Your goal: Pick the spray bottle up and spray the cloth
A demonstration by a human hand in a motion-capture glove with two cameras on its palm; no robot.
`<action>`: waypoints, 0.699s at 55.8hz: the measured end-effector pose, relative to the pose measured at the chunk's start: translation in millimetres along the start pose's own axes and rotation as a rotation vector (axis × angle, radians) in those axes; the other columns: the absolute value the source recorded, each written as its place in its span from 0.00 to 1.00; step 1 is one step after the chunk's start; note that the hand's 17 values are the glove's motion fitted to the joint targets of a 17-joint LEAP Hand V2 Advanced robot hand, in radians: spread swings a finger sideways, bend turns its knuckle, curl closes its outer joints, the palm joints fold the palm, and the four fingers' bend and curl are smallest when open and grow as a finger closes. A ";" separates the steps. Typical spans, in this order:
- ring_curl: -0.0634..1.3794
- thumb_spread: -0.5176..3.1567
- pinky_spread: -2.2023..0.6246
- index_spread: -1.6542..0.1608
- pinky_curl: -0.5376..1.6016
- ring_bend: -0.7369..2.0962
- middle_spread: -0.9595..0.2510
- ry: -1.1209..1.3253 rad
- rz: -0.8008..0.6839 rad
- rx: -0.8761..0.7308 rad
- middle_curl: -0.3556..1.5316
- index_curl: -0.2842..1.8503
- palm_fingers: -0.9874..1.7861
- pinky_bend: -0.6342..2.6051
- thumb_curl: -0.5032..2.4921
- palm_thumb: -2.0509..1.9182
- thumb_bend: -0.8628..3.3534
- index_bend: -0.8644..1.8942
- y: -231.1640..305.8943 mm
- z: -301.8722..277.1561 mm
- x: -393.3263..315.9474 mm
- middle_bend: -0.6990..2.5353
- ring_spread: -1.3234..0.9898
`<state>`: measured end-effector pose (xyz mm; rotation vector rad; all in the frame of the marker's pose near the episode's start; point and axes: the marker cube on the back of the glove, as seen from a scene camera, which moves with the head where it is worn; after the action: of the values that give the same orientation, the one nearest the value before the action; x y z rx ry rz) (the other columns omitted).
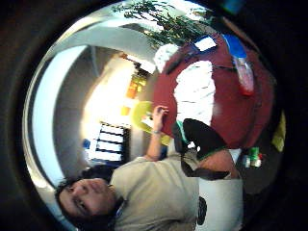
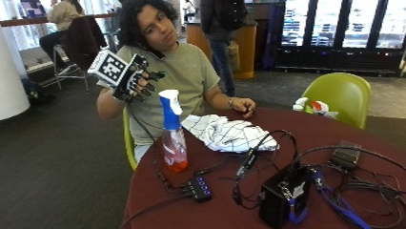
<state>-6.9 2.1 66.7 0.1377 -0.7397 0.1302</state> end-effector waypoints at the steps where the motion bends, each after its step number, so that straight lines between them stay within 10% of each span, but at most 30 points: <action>1: 0.25 0.44 0.85 0.70 0.40 0.40 0.80 -0.049 0.009 0.011 0.35 0.25 0.52 0.32 0.28 0.68 0.20 0.36 -0.6 2.5 3.0 0.27 0.56; 24: 0.27 0.44 0.83 0.72 0.42 0.41 0.82 -0.481 0.075 0.433 0.36 0.24 0.57 0.35 0.31 0.74 0.21 0.36 -62.0 39.6 60.8 0.27 0.56; 39: 0.33 0.41 0.73 0.77 0.43 0.46 0.73 -0.660 0.174 0.656 0.41 0.27 0.83 0.36 0.34 0.78 0.21 0.36 -109.2 52.0 79.1 0.31 0.52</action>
<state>34.7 -108.7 149.7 0.7690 -1.3483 0.5084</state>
